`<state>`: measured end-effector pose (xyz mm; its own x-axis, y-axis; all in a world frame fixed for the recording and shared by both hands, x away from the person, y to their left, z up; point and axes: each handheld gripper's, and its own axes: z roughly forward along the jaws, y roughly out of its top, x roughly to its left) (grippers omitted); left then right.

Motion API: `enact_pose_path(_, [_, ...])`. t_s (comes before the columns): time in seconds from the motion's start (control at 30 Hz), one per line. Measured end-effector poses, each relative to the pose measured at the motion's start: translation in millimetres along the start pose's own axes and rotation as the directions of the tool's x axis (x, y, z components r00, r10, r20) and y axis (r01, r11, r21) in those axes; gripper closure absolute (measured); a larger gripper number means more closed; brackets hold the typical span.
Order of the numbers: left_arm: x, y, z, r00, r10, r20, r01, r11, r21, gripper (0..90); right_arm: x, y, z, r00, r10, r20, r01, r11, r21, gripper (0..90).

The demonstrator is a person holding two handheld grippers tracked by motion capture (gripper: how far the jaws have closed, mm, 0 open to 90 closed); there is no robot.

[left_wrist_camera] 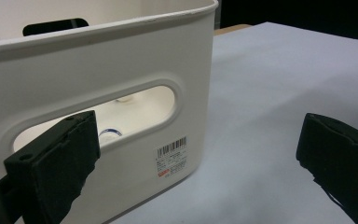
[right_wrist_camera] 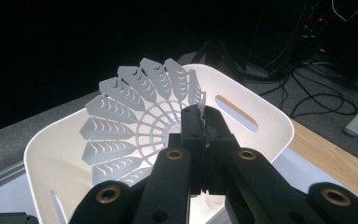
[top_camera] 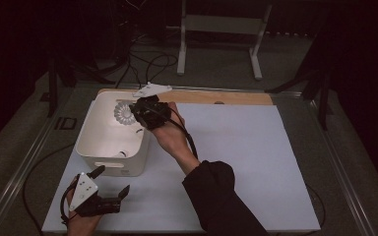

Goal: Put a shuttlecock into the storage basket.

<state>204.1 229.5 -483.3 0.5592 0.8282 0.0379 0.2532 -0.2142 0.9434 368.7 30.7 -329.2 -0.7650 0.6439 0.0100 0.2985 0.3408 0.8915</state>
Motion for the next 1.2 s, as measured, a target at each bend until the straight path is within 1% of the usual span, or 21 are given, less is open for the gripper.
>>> enact_pose_path(0.23, [0.1,0.0,-0.1,1.0000,0.000,0.000,0.000,1.0000,0.000,0.2,1.9,0.3,2.7,0.9999,0.007,-0.011,-0.007,1.000,0.004,88.9])
enact_pose_path(0.47, [0.2,-0.1,-0.3,1.0000,-0.002,0.000,0.002,1.0000,0.000,0.3,4.1,0.8,5.7,0.9998,-0.002,-0.021,0.002,1.000,0.002,88.9])
enact_pose_path(0.57, [0.0,-0.1,-0.3,1.0000,-0.002,-0.001,0.002,1.0000,0.001,0.2,4.6,1.4,7.0,0.9997,0.002,-0.024,-0.002,1.000,-0.001,88.9])
enact_pose_path(0.6, [0.1,-0.1,-0.4,1.0000,-0.002,-0.001,0.002,1.0000,0.000,0.2,4.6,1.6,7.7,0.9995,0.005,-0.030,-0.005,1.000,-0.002,87.3])
enact_pose_path(0.63, [0.2,-0.1,-0.5,1.0000,-0.002,-0.001,0.002,1.0000,0.000,0.2,4.4,1.8,8.4,0.9995,0.004,-0.032,-0.004,1.000,-0.004,81.8])
enact_pose_path(0.67, [0.4,-0.1,-0.7,1.0000,-0.001,-0.001,0.001,1.0000,0.000,0.3,4.1,2.0,8.7,0.9993,0.007,-0.037,-0.008,1.000,-0.011,69.8])
enact_pose_path(0.7, [0.5,-0.1,-0.8,1.0000,-0.001,-0.001,0.001,1.0000,0.000,0.2,2.9,2.3,9.0,0.9987,0.017,-0.047,-0.018,1.000,-0.017,59.8])
enact_pose_path(0.77, [0.5,-0.2,-0.8,1.0000,-0.002,-0.001,0.002,1.0000,-0.001,0.2,0.7,2.5,9.0,0.9981,0.028,-0.055,-0.029,0.999,-0.013,44.7])
enact_pose_path(0.8, [0.4,-0.2,-0.8,1.0000,-0.002,-0.001,0.002,1.0000,0.000,0.3,0.3,2.4,8.9,0.9988,0.026,-0.043,-0.027,1.000,-0.010,38.1])
enact_pose_path(0.9, [0.2,-0.1,-0.5,1.0000,-0.003,-0.001,0.003,1.0000,-0.001,0.2,-1.7,1.7,8.2,0.9995,0.026,-0.019,-0.025,1.000,0.005,24.6])
enact_pose_path(0.97, [0.1,-0.1,-0.4,1.0000,-0.003,-0.001,0.003,1.0000,-0.001,0.3,-2.0,1.4,7.9,0.9995,0.028,-0.010,-0.028,0.999,0.014,20.2])
enact_pose_path(1.03, [0.1,-0.2,-0.3,1.0000,-0.004,-0.001,0.004,1.0000,0.000,0.3,-1.7,0.7,8.4,0.9999,0.014,-0.004,-0.014,1.000,0.026,14.9])
enact_pose_path(1.2, [0.2,-0.2,-0.2,1.0000,-0.004,-0.001,0.004,1.0000,-0.001,0.3,1.7,-1.0,9.6,0.9998,-0.017,0.006,0.017,0.999,0.040,11.6])
